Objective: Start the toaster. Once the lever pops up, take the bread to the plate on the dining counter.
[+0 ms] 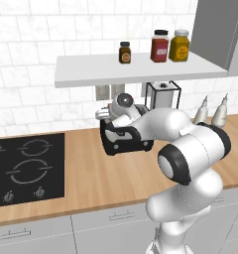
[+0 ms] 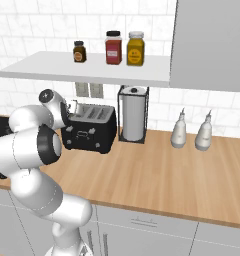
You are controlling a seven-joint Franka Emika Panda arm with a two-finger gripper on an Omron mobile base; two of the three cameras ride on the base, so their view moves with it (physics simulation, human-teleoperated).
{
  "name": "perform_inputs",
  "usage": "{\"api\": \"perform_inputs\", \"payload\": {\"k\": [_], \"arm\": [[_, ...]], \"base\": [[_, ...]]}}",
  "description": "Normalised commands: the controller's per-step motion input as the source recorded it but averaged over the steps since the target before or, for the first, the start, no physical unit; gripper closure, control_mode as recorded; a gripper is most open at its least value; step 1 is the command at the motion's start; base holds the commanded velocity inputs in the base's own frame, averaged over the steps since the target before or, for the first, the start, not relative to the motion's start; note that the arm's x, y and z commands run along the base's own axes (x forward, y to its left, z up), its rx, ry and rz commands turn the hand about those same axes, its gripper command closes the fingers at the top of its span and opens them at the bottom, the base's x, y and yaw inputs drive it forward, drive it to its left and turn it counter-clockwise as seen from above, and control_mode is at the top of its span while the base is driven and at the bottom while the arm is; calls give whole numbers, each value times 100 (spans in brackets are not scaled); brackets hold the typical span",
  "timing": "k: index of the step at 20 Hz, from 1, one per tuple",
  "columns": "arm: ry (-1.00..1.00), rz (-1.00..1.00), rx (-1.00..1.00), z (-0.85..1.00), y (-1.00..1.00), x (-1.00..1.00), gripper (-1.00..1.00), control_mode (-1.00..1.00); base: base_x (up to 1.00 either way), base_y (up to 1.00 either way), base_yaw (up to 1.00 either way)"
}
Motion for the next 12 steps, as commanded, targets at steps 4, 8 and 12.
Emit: {"api": "perform_inputs", "payload": {"k": [4,8,12], "arm": [[0,0,0,0,0,0,-100,-100],[0,0,0,0,0,2,-100,-100],[0,0,0,0,0,11,-100,-100]], "base": [[0,0,0],[0,0,0],[0,0,0]]}}
